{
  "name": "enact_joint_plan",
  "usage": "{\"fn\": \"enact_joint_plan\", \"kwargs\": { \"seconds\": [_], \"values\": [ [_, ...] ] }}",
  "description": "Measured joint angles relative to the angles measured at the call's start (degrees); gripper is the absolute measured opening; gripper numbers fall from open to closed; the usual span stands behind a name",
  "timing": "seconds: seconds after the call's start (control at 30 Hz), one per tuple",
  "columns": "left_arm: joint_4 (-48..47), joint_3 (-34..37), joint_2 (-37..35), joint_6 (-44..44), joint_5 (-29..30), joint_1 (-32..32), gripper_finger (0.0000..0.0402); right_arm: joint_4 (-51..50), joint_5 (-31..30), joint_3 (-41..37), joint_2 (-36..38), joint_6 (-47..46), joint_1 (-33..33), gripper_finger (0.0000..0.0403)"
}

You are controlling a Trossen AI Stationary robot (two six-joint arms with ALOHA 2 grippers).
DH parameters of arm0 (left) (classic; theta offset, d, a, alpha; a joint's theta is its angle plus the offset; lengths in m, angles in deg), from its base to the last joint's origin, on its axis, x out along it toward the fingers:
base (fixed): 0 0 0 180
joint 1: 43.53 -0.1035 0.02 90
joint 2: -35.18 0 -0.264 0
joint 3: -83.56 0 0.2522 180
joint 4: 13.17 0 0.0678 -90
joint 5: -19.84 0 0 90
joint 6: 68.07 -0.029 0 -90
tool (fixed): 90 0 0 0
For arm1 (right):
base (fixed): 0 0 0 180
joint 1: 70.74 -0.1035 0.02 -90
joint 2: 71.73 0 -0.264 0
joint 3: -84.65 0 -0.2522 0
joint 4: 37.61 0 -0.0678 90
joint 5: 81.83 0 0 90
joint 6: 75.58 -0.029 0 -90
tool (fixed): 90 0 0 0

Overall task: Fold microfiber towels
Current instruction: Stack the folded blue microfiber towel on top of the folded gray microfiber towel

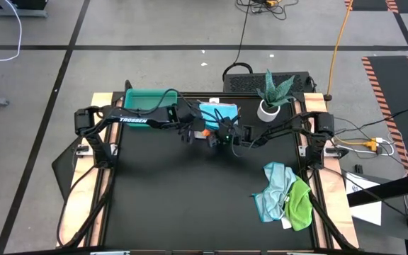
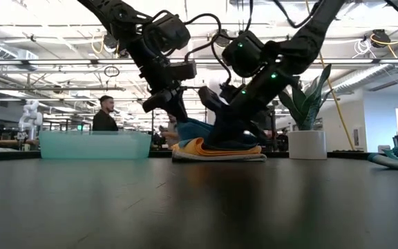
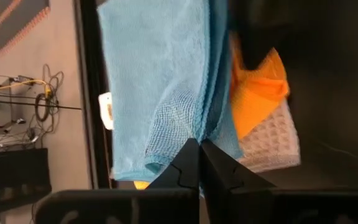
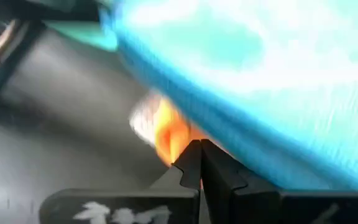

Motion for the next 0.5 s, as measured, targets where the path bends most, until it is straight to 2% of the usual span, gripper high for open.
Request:
{"fn": "enact_joint_plan", "kwargs": {
  "seconds": [0.3, 0.5],
  "values": [
    [-0.5, 0.0, -0.3, 0.0, -0.5, 0.0, 0.0007, -0.4, 0.0, 0.3, 0.1, 1.9, 1.7, 0.0000],
    [-0.8, 0.0, -0.3, 0.5, -1.3, 0.0, 0.0006, 3.7, 0.4, 0.3, -3.9, -0.6, 1.4, 0.0000]
  ]
}}
